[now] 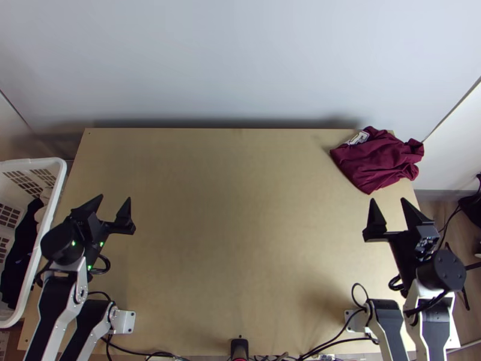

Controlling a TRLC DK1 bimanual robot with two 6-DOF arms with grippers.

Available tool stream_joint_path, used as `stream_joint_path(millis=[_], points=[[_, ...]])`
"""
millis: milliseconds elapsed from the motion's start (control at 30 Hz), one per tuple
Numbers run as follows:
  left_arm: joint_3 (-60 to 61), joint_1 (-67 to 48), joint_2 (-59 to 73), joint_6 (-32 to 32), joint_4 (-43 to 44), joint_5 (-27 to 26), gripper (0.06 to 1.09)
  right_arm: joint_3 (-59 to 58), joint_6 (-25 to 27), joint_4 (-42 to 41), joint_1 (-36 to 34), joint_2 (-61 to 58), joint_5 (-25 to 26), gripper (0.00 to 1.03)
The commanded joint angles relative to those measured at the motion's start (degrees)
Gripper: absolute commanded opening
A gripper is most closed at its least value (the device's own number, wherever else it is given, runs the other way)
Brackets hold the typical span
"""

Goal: Fold the t-shirt

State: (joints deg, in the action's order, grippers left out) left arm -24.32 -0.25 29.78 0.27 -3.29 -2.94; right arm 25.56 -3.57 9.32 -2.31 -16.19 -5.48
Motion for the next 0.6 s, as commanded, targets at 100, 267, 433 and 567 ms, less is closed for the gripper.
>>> stream_joint_path(millis=[100, 267, 433, 567], points=[[7.88, -1.15, -7.54, 2.28, 12.52, 0.74, 1.03, -9.04, 1.73, -16.44, 3.36, 7.75, 6.27, 0.93], [10.52, -1.07, -7.98, 2.63, 20.25, 1.53, 1.03, -12.38, 3.13, -26.37, 4.06, 7.13, 6.35, 0.92], [10.25, -1.15, -7.81, 0.52, 25.09, 2.15, 1.03, -15.01, 8.14, -28.48, 9.16, 8.8, 6.53, 0.92], [11.4, -1.59, -10.62, 3.24, 28.07, 2.15, 1.04, -19.23, 14.91, -30.06, 12.06, 15.31, 6.53, 0.92]])
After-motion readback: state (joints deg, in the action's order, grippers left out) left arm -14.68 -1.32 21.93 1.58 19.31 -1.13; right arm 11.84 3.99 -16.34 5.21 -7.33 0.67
